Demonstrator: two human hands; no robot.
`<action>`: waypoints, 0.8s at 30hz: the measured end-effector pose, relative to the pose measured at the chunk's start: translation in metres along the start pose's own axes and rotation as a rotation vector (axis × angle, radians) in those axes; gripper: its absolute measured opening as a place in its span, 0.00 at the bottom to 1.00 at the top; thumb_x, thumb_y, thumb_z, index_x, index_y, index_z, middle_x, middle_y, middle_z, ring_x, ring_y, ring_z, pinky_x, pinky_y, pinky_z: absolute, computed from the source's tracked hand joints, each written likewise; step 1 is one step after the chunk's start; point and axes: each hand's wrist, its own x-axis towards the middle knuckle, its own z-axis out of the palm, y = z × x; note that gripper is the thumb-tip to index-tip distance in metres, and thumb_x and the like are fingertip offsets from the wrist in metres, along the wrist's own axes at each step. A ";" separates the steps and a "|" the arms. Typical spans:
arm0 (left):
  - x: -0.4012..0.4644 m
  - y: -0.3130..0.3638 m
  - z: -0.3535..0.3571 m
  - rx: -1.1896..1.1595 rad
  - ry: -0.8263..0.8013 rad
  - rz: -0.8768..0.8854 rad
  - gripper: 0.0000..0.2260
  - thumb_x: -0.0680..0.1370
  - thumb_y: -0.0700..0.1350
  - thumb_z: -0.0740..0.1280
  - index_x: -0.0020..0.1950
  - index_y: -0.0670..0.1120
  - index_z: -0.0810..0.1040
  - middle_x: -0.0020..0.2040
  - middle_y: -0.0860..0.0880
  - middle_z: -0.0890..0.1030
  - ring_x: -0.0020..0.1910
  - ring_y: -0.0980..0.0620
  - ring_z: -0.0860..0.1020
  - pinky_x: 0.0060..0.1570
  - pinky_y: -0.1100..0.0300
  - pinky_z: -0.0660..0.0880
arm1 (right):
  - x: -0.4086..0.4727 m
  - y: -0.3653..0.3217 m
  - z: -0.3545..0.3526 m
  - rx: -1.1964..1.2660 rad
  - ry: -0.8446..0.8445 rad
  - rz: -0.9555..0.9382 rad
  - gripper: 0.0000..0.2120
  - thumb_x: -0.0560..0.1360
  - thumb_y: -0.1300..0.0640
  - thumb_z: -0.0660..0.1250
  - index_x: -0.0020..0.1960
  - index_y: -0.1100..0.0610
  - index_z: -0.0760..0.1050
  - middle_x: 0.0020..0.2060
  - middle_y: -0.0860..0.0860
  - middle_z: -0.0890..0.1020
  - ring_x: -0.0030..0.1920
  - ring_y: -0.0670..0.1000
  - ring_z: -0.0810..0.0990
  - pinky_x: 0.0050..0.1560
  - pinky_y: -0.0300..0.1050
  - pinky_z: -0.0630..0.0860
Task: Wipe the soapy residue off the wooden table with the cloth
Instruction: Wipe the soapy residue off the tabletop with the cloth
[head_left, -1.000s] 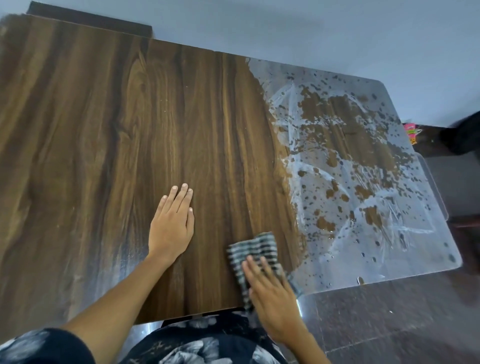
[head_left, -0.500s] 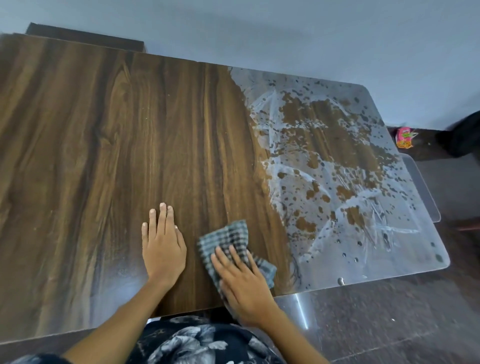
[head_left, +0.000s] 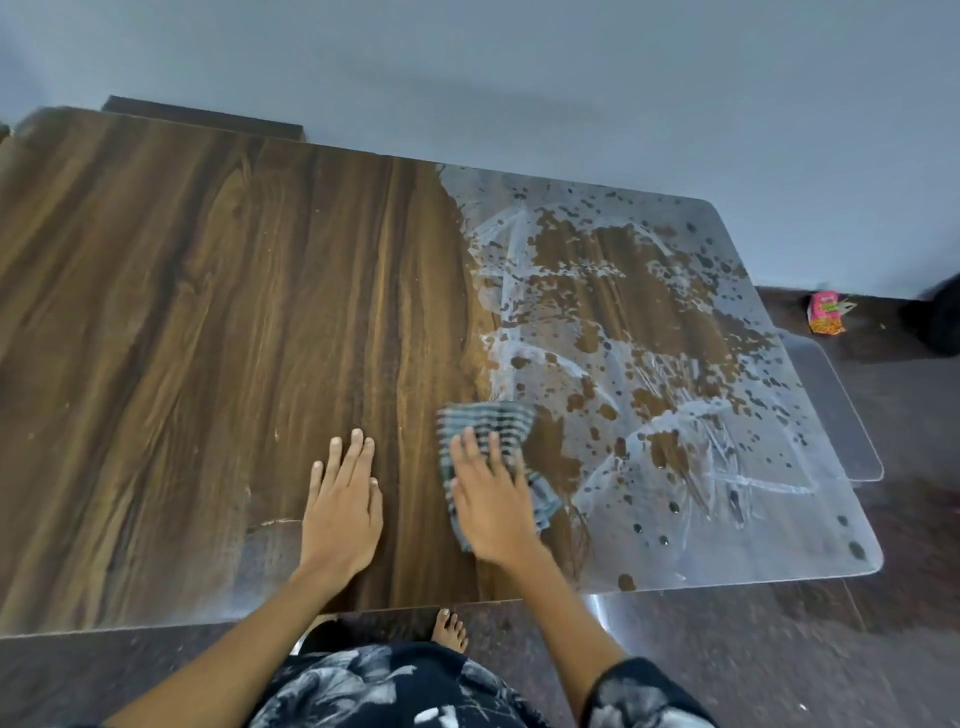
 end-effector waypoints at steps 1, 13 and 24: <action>-0.002 0.003 0.001 -0.004 -0.006 0.013 0.24 0.79 0.47 0.46 0.74 0.42 0.58 0.76 0.48 0.56 0.75 0.50 0.49 0.72 0.52 0.46 | -0.008 -0.007 0.002 -0.008 -0.024 -0.082 0.34 0.74 0.41 0.25 0.77 0.52 0.43 0.76 0.48 0.45 0.75 0.54 0.38 0.70 0.55 0.32; -0.025 0.031 0.015 0.007 -0.001 0.006 0.21 0.82 0.44 0.49 0.75 0.42 0.56 0.76 0.48 0.54 0.75 0.52 0.49 0.71 0.58 0.45 | -0.031 0.082 -0.011 0.058 -0.042 -0.107 0.32 0.75 0.38 0.25 0.76 0.48 0.38 0.74 0.42 0.39 0.74 0.47 0.35 0.75 0.52 0.40; -0.037 0.055 0.019 0.027 -0.025 -0.080 0.22 0.82 0.43 0.49 0.76 0.42 0.52 0.77 0.48 0.50 0.76 0.49 0.47 0.73 0.54 0.46 | -0.067 0.046 0.010 -0.061 -0.122 -0.419 0.25 0.82 0.48 0.39 0.76 0.52 0.55 0.75 0.47 0.58 0.75 0.51 0.54 0.73 0.56 0.51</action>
